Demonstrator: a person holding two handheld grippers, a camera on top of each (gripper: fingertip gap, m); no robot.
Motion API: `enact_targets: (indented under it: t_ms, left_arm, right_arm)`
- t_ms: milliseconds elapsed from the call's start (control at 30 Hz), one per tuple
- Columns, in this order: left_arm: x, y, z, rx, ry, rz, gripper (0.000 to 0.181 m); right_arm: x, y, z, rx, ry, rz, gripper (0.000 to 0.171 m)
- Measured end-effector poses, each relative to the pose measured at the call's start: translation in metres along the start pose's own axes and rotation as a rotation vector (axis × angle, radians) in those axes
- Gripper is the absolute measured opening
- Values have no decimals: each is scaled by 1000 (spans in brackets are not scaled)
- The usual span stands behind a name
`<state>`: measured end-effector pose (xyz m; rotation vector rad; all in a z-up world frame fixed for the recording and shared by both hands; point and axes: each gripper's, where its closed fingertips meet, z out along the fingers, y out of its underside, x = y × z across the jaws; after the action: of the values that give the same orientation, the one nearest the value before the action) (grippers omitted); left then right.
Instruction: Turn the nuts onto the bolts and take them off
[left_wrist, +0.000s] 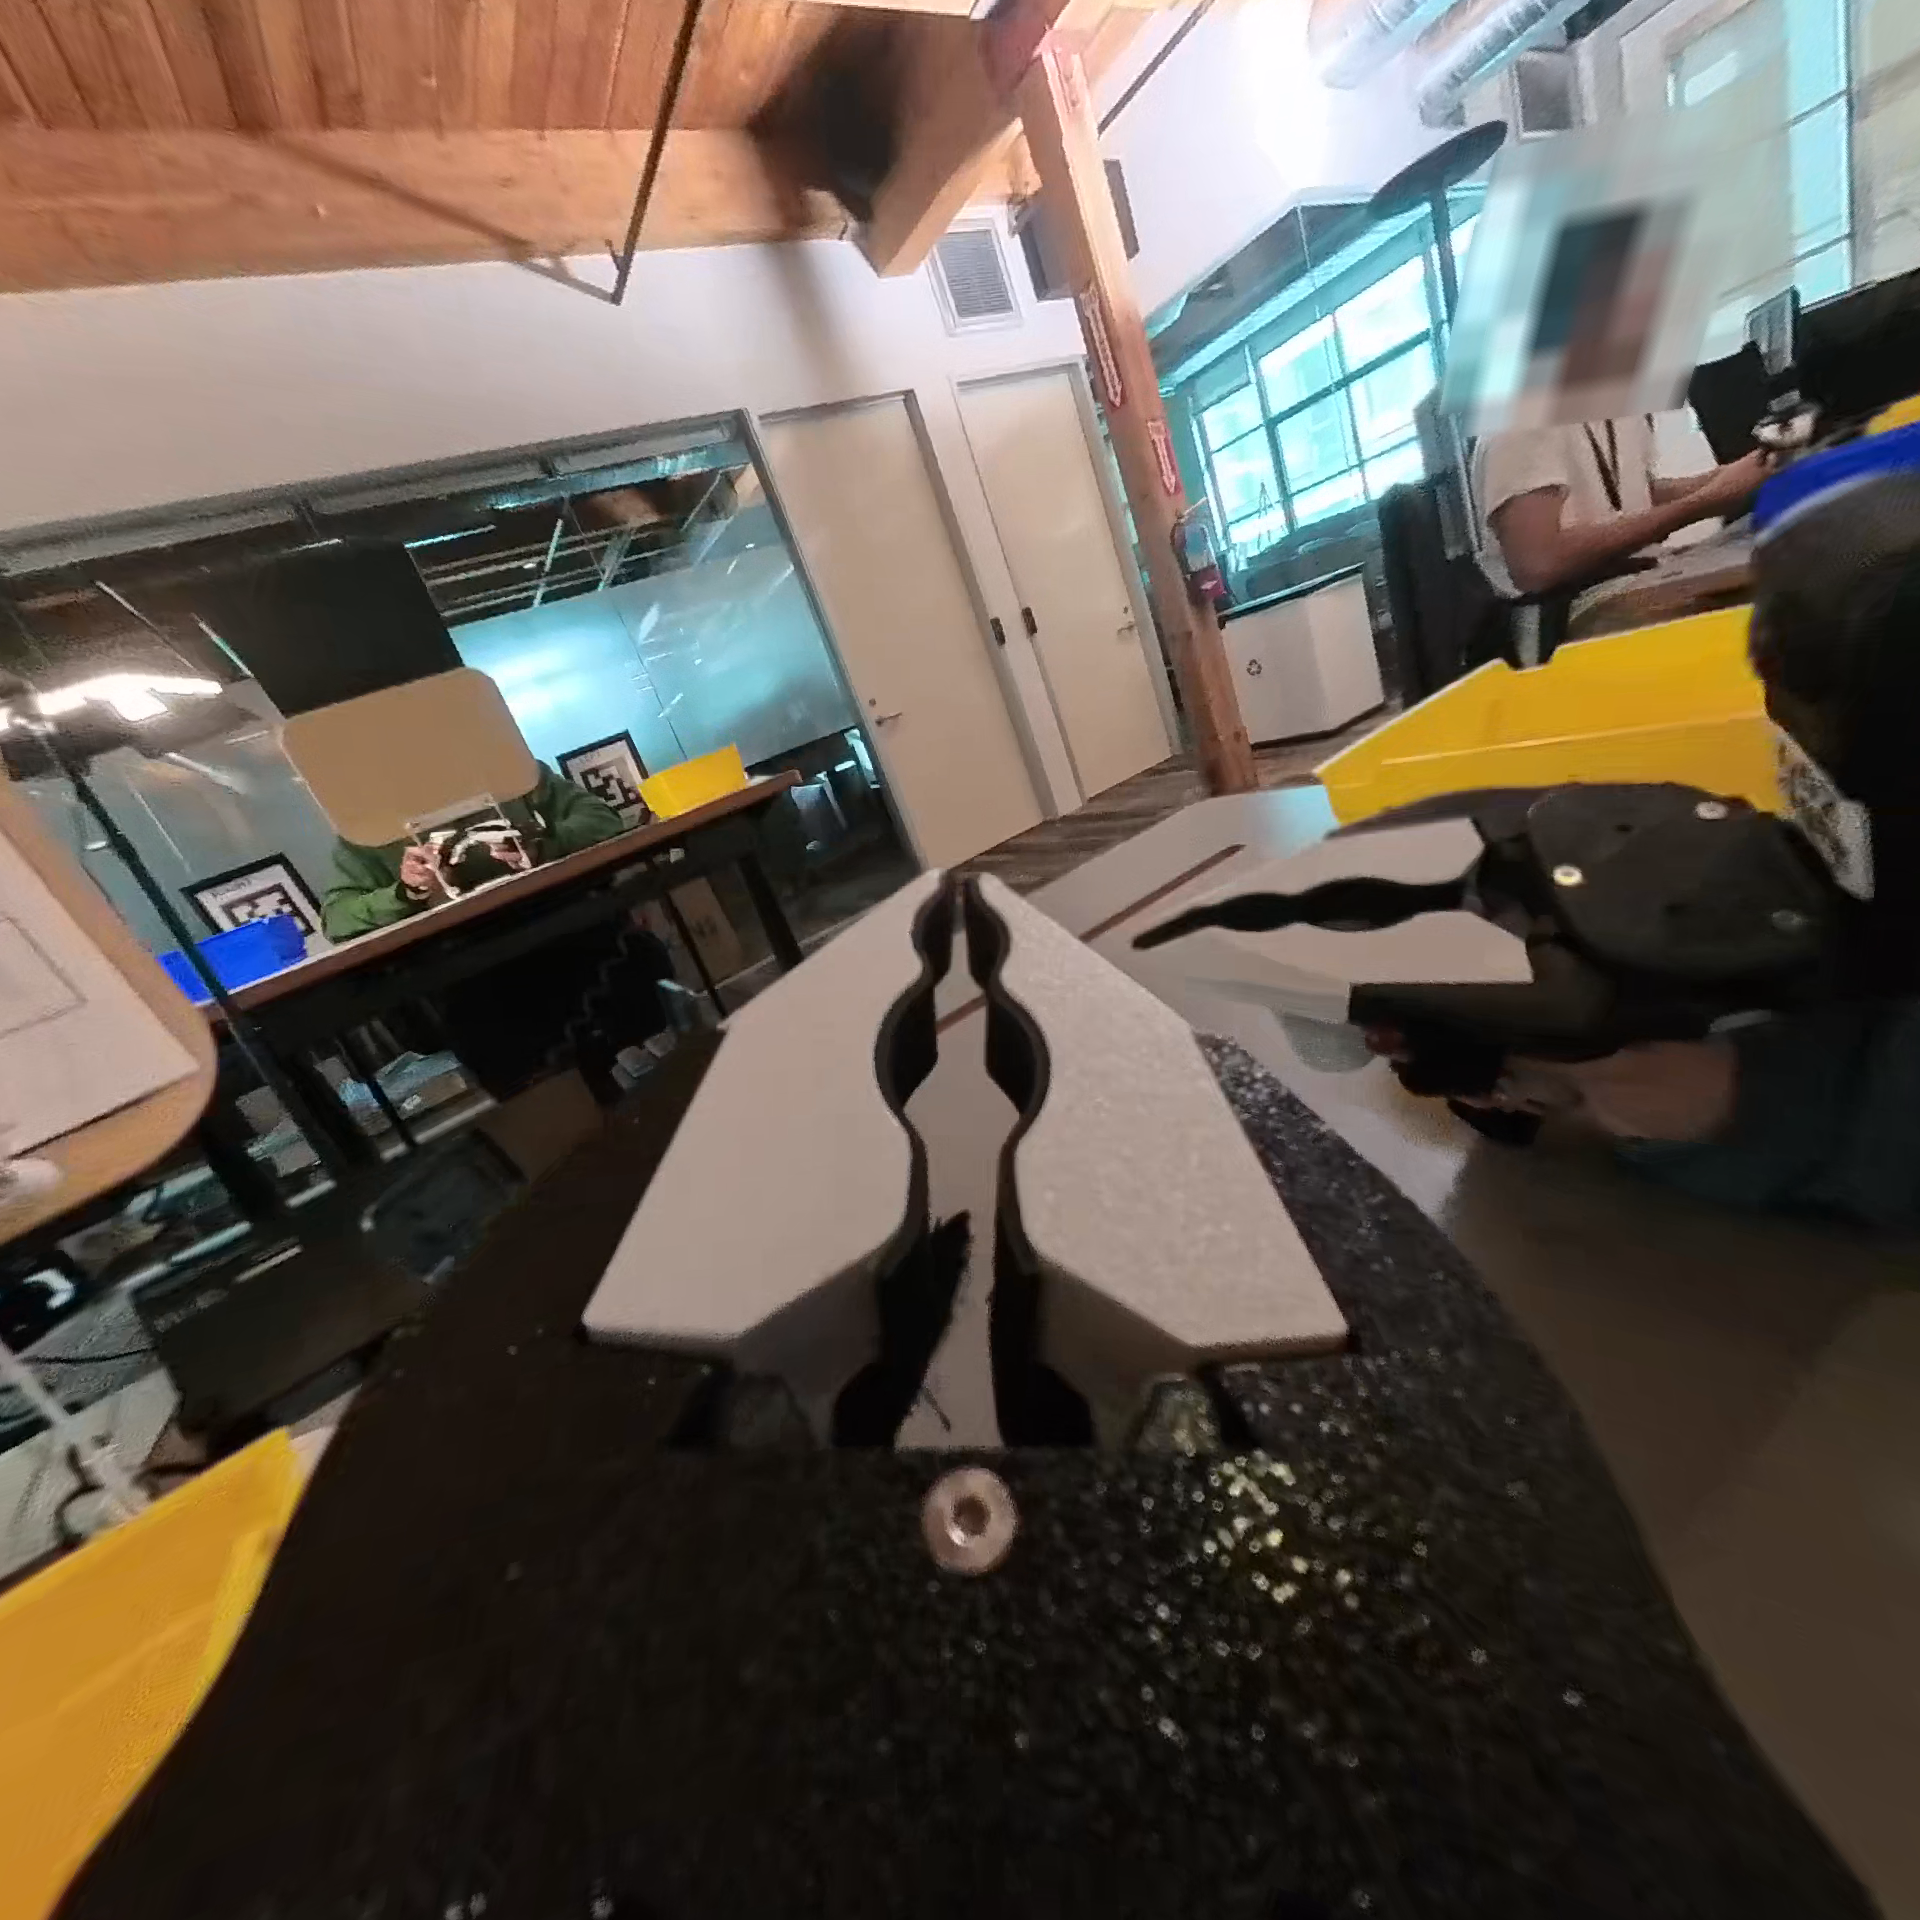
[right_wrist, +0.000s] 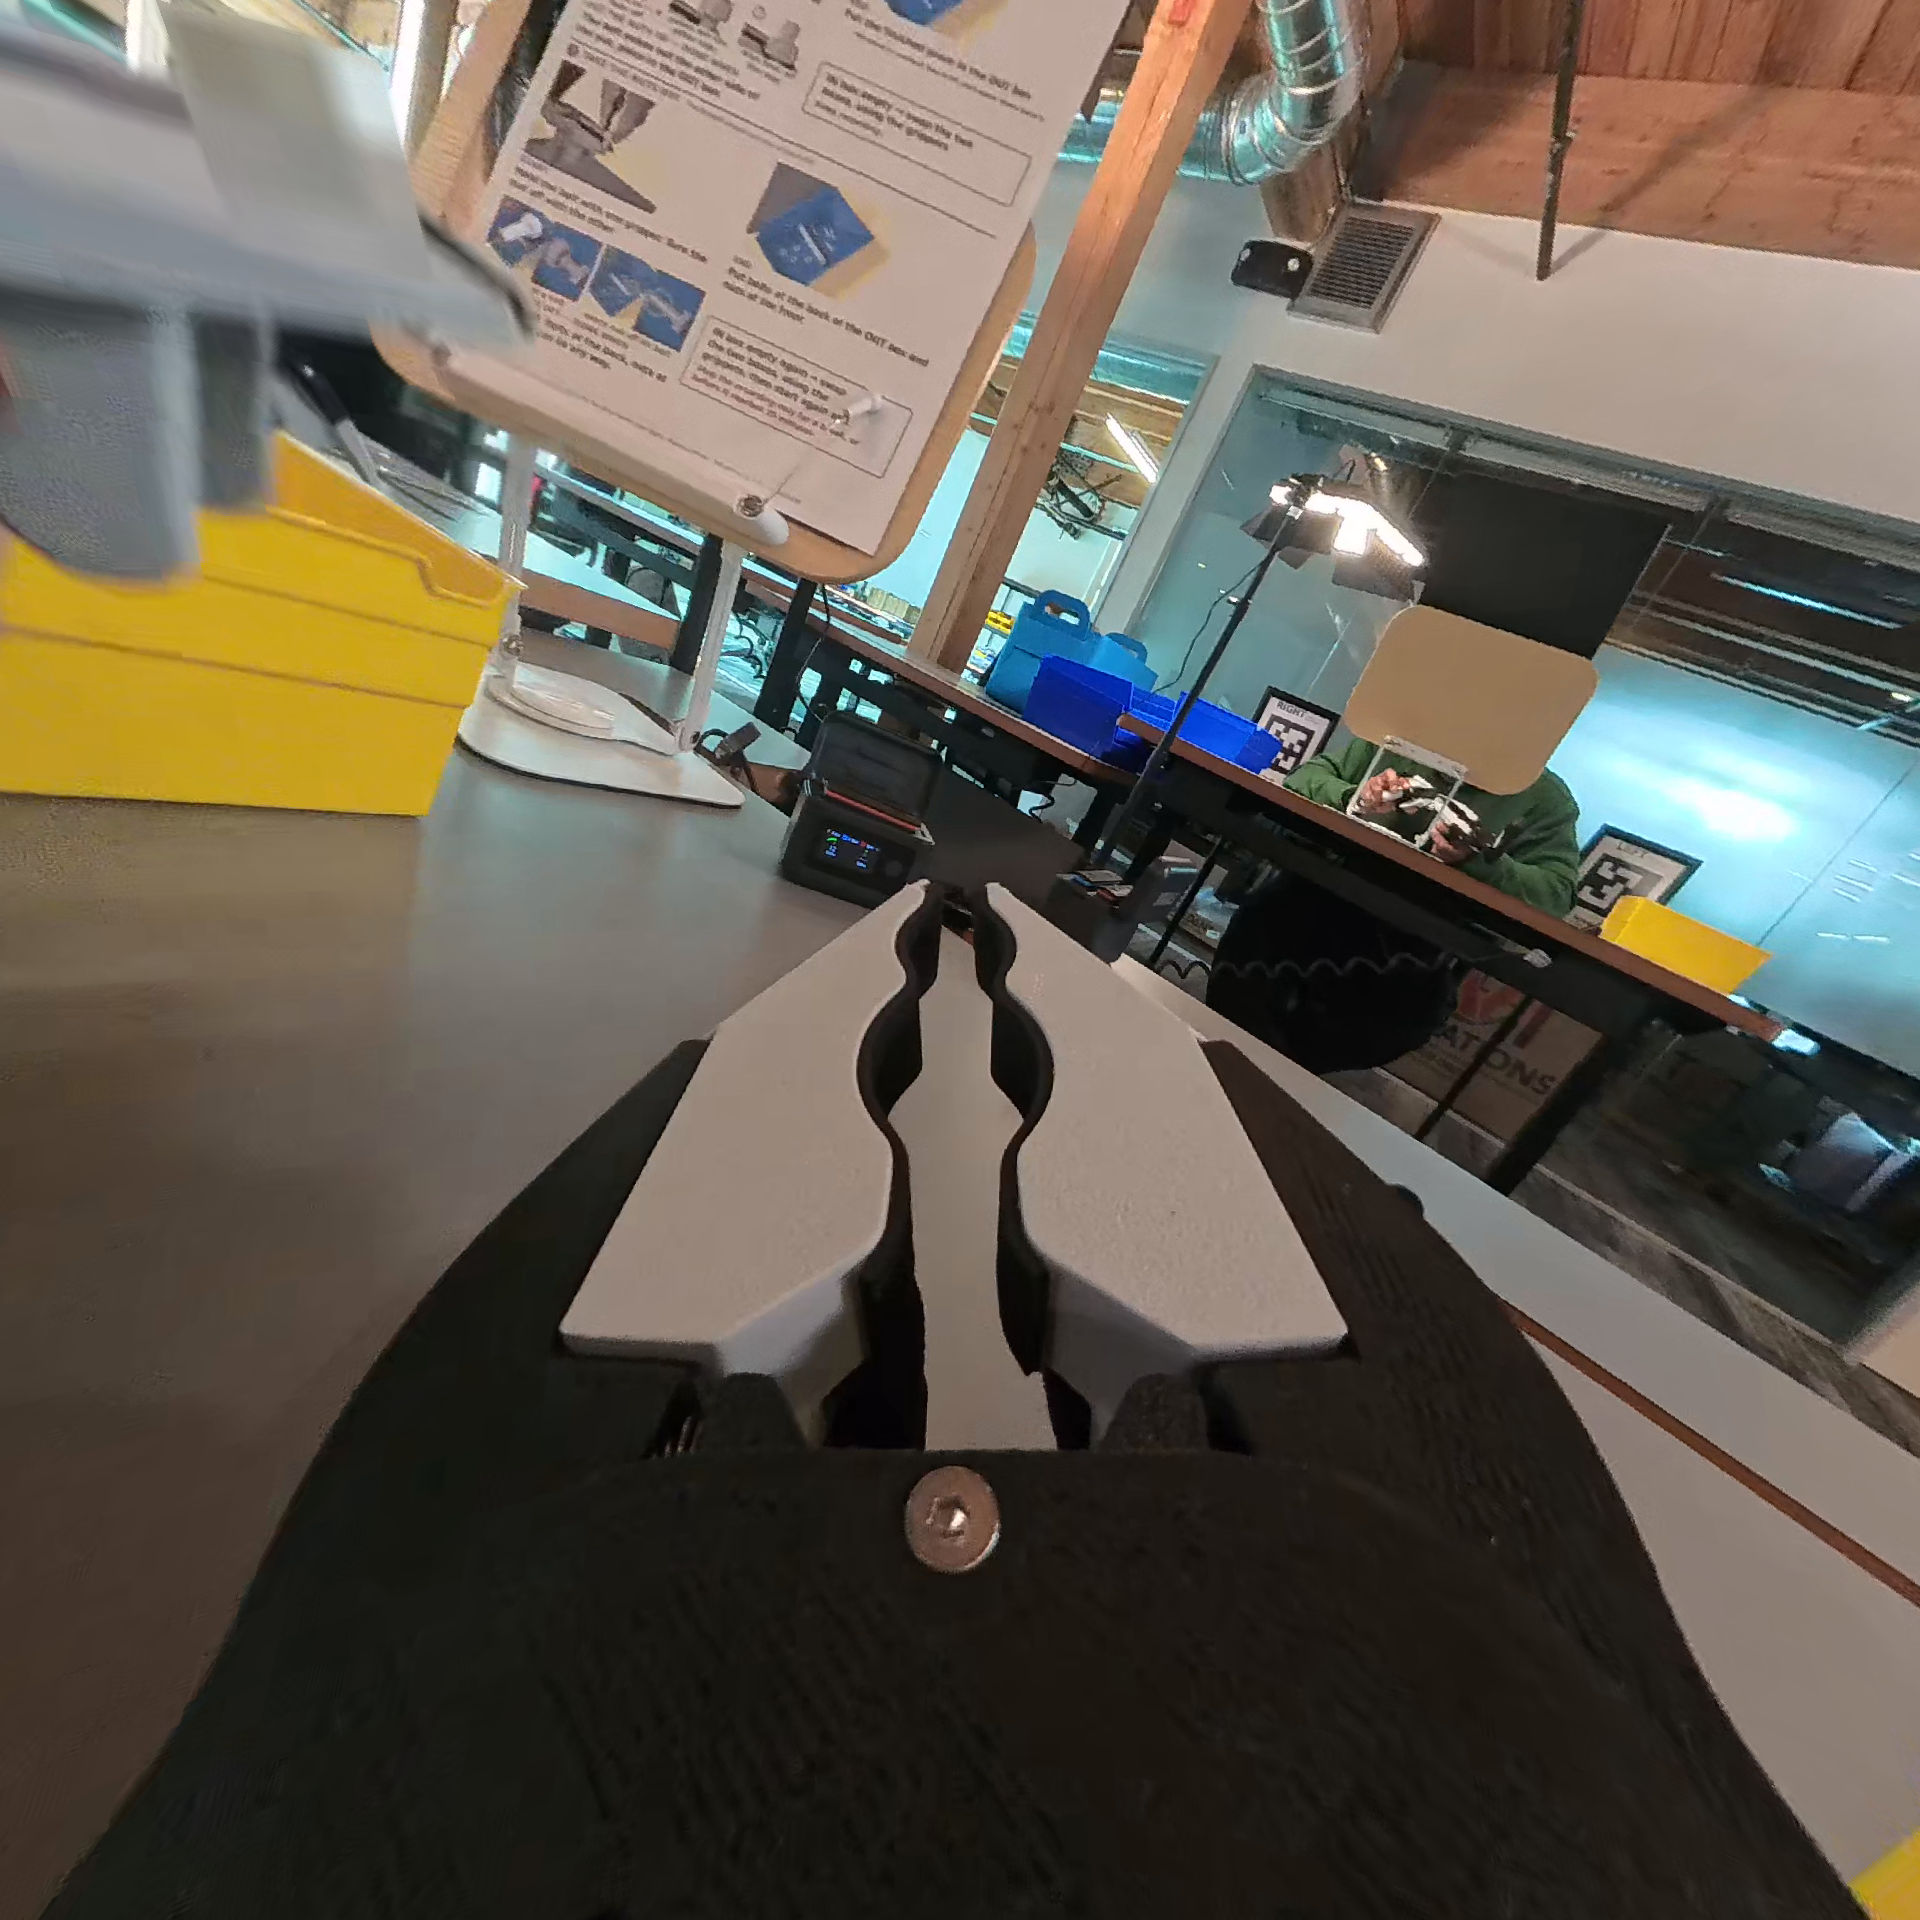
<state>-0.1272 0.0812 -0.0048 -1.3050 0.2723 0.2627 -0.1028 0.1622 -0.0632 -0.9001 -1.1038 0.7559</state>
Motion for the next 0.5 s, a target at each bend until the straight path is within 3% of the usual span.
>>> enact_targets:
  t_ms: [67, 167, 267, 500]
  left_arm:
    - [-12, -19, -9, -64, -27, -16, 0]
    - [-68, -11, -26, -344, -181, -19, 0]
    - [-126, -10, -52, -480, -334, 59, 0]
    - [-218, 40, -109, -828, -480, 220, 0]
  right_arm:
    - [1, 0, 0, -1, 4, 8, 4]
    - [0, 1, 1, -5, 1, -6, 4]
    - [-4, 1, 1, -8, -8, -27, 4]
    - [-1, 1, 2, -7, -1, -11, 4]
